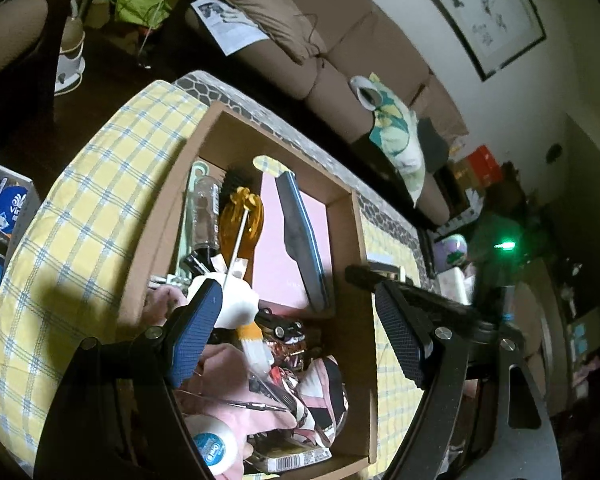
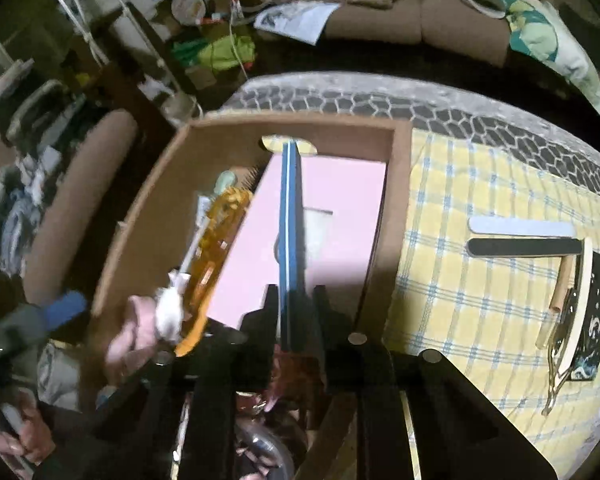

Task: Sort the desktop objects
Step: 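Lower the blue file and orange clip into the box and open the right tool, then move both open tools from the box toward the remaining items on the table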

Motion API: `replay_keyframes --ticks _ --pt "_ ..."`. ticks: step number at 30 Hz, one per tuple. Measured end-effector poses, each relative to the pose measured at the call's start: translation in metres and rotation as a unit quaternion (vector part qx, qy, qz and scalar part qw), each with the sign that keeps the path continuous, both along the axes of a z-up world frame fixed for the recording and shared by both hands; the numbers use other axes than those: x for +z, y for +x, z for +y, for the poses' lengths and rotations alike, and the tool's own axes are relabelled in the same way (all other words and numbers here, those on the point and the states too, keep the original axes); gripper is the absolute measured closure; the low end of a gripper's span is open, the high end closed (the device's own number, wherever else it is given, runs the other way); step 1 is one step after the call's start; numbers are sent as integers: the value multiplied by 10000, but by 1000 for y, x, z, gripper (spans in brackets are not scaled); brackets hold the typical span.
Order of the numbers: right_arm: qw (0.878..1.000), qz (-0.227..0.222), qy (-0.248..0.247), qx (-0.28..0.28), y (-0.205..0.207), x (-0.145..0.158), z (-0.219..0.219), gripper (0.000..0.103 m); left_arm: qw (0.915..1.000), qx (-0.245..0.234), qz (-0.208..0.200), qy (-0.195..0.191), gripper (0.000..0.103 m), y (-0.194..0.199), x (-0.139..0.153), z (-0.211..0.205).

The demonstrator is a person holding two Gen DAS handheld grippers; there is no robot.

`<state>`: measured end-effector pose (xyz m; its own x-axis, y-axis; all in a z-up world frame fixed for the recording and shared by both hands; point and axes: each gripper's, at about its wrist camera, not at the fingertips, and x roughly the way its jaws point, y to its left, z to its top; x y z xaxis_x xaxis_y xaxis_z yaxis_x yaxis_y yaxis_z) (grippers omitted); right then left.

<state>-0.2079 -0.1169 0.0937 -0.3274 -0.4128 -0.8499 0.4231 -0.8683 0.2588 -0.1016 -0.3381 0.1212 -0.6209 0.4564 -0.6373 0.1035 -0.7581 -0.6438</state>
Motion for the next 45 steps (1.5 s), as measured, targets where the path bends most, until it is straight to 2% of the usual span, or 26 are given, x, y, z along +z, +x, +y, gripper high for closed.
replay_keyframes --ticks 1,2,3,7,12,16,20,25,26,28,30,32,33,36,37,38,39,40,42,44,45 --pt "10000 44 -56 -30 1 3 4 57 10000 -11 7 -39 13 0 1 2" --pt "9999 126 -109 -39 6 8 9 41 9999 -28 43 -116 7 1 3 7" --pt "9996 246 -104 -41 11 14 16 35 9998 -48 75 -157 1 2 5 10" --pt "9977 629 22 -256 32 28 53 20 9988 -246 88 -421 0 2 9 30" --pt "9928 864 92 -819 56 30 117 14 9954 -519 225 -772 0 6 17 68" --pt "9878 885 107 -1277 74 20 168 14 9898 -824 444 -1071 0 13 26 105" --pt "9812 940 254 -1666 90 7 214 13 9807 -1261 538 -1391 0 16 28 151" --pt "9679 840 -108 -2368 102 -14 275 13 9673 -1692 512 -1820 0 7 23 209" --pt "9646 842 -244 -2486 105 -17 287 13 9619 -1766 503 -2027 0 2 23 222" --pt "9595 831 -501 -2646 109 -23 304 13 9439 -1991 568 -2574 0 -13 25 250" --pt "9580 827 -598 -2678 106 -28 318 13 9156 -2274 625 -3256 0 -33 23 282" --pt "9584 799 -589 -2678 100 -32 326 13 8918 -2518 580 -3713 0 -55 16 306" --pt "9595 794 -604 -2635 94 -33 330 13 8764 -2634 521 -3999 2 -71 9 320" --pt "9633 868 -562 -2476 74 -31 337 13 8526 -2834 362 -4375 10 -106 -9 346" --pt "9647 884 -553 -2420 66 -30 338 13 8419 -2901 320 -4539 10 -119 -16 356" --pt "9661 896 -555 -2358 57 -29 340 13 8350 -2943 302 -4640 10 -125 -23 361" --pt "9674 910 -534 -2304 46 -28 341 13 8206 -3056 307 -4819 10 -136 -32 372" --pt "9688 918 -512 -2244 35 -27 341 13 8138 -3108 306 -4902 10 -141 -38 377" --pt "9715 909 -536 -2123 8 -26 341 13 7918 -3260 324 -5155 11 -155 -54 391" --pt "9725 847 -719 -2046 -15 -29 341 16 7738 -3372 342 -5351 16 -166 -66 398" --pt "9726 815 -767 -2036 -24 -31 340 21 7642 -3431 280 -5455 23 -173 -76 399"
